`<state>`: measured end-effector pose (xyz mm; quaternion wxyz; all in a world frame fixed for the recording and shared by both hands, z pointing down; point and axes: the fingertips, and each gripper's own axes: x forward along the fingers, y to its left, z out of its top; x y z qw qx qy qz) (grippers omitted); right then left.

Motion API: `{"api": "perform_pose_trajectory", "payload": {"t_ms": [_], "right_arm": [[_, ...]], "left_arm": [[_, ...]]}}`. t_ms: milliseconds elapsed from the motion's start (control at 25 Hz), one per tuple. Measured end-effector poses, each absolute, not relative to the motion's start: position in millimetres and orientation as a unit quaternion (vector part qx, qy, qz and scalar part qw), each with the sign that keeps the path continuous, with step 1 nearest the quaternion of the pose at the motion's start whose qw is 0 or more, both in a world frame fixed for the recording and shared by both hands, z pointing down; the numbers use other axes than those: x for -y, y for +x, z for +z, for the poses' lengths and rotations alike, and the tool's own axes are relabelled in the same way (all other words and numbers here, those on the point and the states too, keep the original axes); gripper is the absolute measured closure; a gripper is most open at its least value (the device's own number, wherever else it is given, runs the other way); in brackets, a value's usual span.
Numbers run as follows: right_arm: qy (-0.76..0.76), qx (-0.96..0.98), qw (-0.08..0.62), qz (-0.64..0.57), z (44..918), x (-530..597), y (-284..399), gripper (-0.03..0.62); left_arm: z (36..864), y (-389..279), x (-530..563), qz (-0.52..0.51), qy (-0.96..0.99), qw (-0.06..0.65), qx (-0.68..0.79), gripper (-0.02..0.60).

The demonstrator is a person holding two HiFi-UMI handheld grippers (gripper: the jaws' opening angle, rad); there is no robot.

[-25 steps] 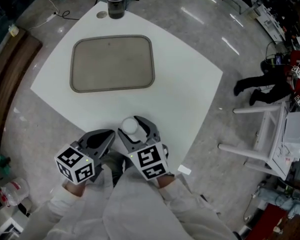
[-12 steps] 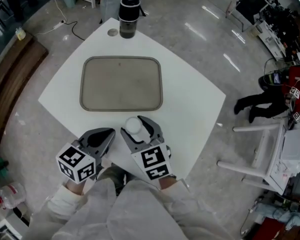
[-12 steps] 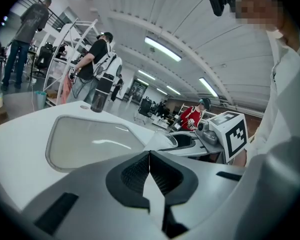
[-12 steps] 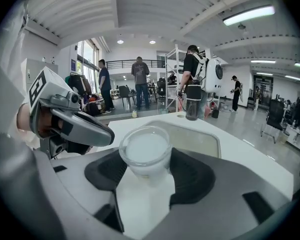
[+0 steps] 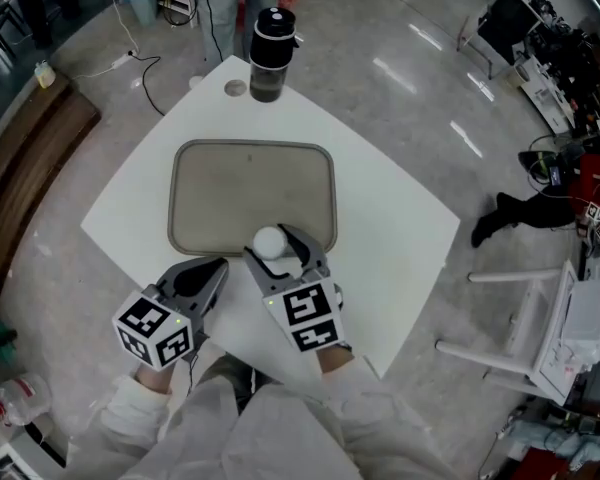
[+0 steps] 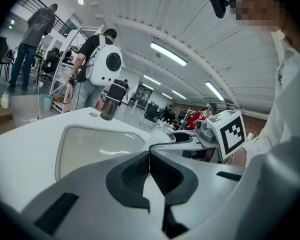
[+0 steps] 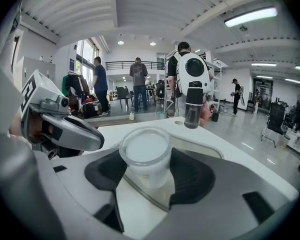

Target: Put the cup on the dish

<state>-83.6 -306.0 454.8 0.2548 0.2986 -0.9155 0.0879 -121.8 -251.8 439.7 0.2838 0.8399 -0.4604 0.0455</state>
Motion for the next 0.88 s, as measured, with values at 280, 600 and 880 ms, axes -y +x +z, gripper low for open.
{"api": "perform_pose_trajectory", "payload": {"t_ms": [280, 600, 880], "right_arm": [[0.309, 0.912, 0.252, 0.100, 468, 346, -103, 0.321], [0.325, 0.906, 0.243, 0.119, 490, 372, -111, 0.321], [0.341, 0.898, 0.247, 0.126, 517, 389, -116, 0.321]], "left_arm": [[450, -144, 278, 0.050, 0.833, 0.282, 0.473, 0.572], [468, -157, 299, 0.063, 0.825, 0.281, 0.486, 0.572], [484, -157, 311, 0.069, 0.830, 0.284, 0.474, 0.572]]}}
